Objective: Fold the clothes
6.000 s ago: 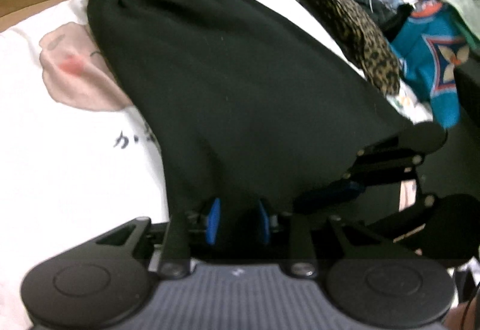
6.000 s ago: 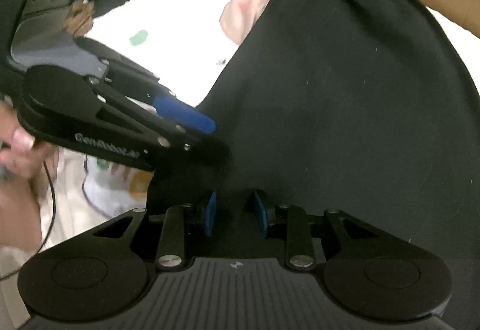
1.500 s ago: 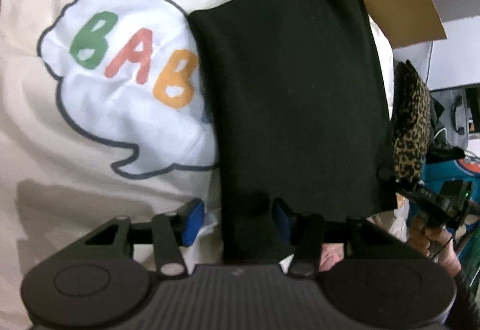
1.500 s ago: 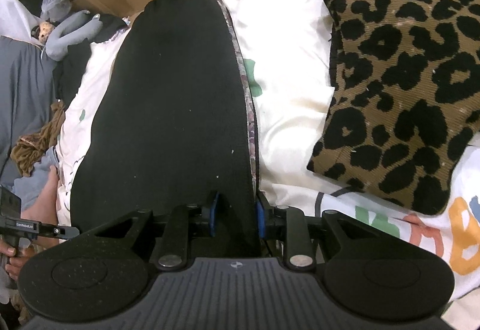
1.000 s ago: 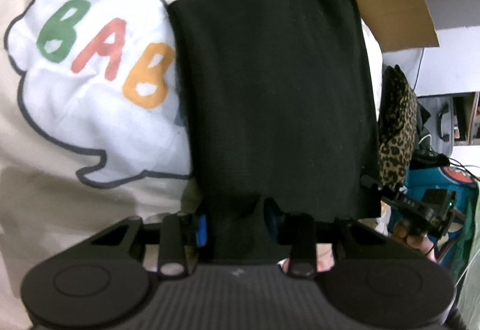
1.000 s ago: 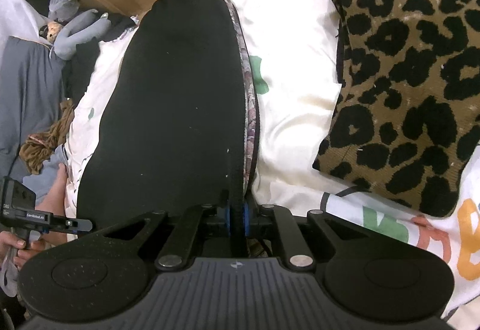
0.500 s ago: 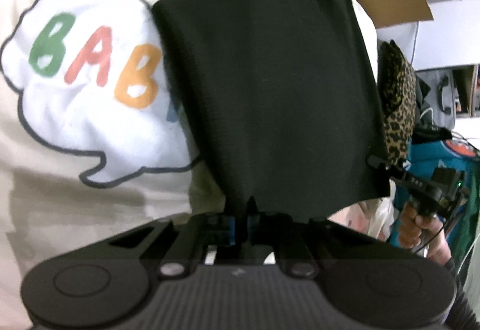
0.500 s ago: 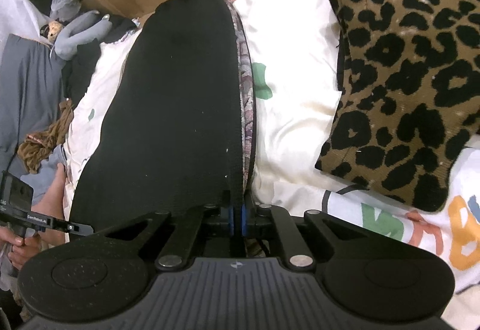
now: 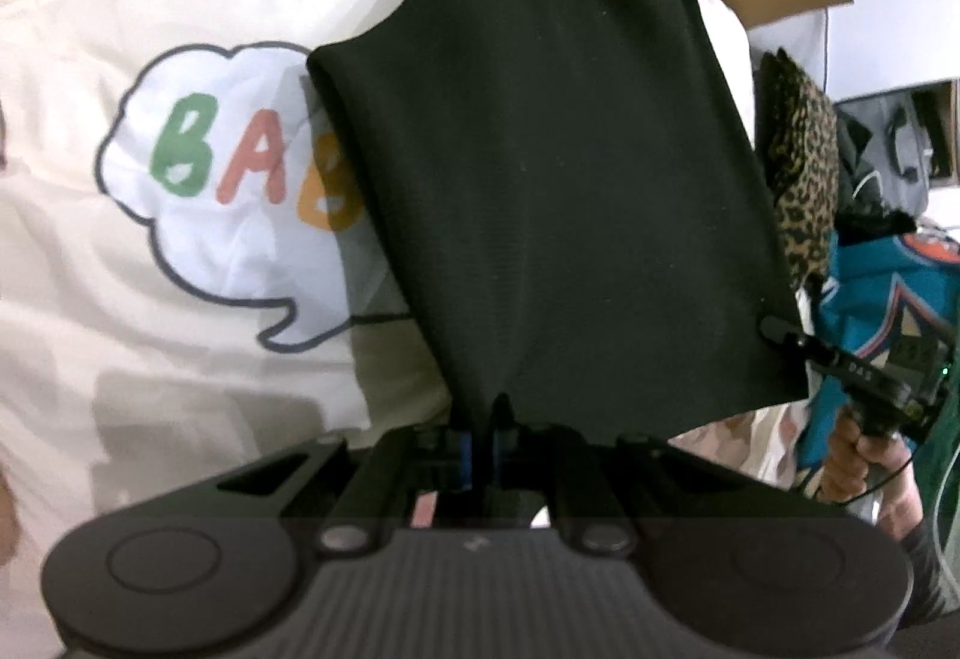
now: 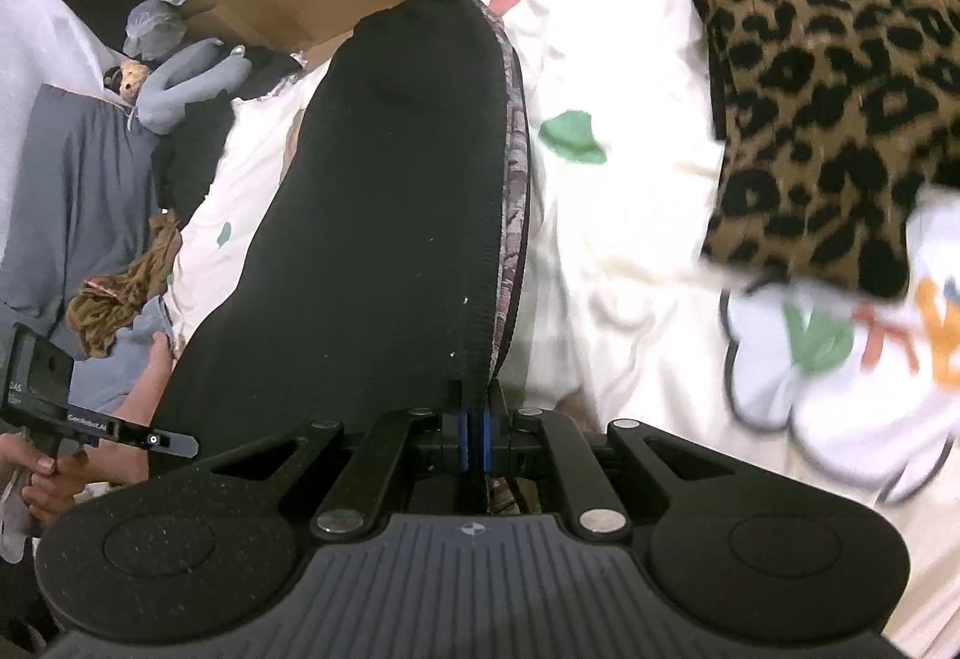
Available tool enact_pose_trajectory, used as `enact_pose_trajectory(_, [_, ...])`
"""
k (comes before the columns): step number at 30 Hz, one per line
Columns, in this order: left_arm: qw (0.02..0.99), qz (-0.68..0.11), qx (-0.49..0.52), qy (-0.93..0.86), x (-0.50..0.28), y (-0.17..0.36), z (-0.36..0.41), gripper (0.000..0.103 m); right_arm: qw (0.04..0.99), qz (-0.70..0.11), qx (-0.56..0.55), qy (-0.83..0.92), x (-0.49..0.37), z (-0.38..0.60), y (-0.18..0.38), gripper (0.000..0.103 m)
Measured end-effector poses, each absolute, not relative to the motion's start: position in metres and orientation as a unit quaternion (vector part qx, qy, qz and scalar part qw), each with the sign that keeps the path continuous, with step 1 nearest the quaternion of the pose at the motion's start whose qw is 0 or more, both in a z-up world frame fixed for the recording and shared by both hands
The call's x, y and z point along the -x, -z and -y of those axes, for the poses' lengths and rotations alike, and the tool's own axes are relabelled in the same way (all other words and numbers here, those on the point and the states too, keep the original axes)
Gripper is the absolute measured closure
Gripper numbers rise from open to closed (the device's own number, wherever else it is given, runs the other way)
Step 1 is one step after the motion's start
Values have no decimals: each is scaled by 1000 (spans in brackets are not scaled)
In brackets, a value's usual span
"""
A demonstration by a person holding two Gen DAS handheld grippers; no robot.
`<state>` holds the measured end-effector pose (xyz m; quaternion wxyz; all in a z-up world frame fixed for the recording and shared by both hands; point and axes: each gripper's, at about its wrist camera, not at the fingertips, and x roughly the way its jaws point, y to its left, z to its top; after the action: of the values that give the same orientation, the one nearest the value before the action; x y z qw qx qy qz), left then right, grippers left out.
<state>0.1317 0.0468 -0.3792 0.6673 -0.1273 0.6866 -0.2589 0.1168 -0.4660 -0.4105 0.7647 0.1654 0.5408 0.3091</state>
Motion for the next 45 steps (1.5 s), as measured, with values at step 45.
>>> enact_pose_trajectory(45, [637,-705,193,245,-122,439,-20,93,676,-606,-254,-333,-106,472,482,79])
